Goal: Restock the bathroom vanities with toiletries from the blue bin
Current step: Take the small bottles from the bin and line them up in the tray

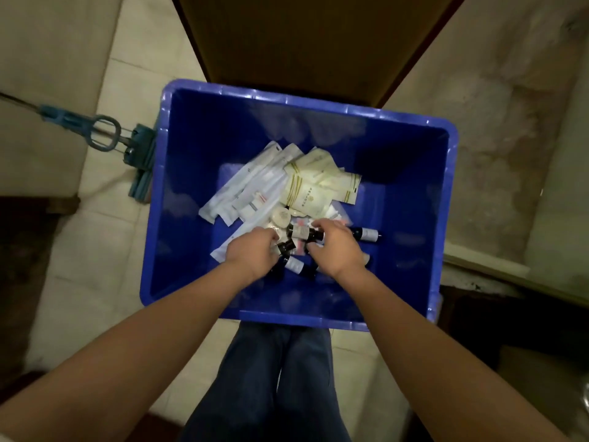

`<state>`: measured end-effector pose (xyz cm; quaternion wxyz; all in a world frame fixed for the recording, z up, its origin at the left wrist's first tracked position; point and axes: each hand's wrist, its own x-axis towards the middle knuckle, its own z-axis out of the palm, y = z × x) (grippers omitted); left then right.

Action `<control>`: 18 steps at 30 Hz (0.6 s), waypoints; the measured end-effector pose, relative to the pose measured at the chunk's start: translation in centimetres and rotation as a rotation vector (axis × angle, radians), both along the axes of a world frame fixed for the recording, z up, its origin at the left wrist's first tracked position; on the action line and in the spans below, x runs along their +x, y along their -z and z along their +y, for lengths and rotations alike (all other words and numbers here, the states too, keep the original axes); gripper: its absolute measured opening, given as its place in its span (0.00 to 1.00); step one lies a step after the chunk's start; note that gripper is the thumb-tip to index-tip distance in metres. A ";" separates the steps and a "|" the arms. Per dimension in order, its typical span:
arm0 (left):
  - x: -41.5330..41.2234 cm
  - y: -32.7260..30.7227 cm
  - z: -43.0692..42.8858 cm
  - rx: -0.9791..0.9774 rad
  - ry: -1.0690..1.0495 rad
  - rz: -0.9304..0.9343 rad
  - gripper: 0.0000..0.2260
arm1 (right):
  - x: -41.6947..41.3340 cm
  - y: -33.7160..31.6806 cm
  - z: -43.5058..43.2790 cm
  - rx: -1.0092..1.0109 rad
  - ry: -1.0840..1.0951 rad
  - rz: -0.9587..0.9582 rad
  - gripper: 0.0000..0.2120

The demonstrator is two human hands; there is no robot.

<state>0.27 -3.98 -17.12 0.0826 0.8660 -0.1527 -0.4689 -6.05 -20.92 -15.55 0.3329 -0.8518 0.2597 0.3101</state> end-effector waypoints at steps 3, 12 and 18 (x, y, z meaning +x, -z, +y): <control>-0.2 1.3 0.0 0.037 0.094 -0.061 0.15 | 0.2 2.1 0.1 -0.005 -0.027 -0.008 0.22; -0.7 2.7 0.2 0.038 0.202 -0.235 0.13 | 0.4 5.4 0.5 -0.080 -0.084 -0.077 0.18; -0.5 3.5 -0.2 0.004 0.359 -0.288 0.16 | 0.3 6.4 0.9 -0.088 -0.093 -0.085 0.18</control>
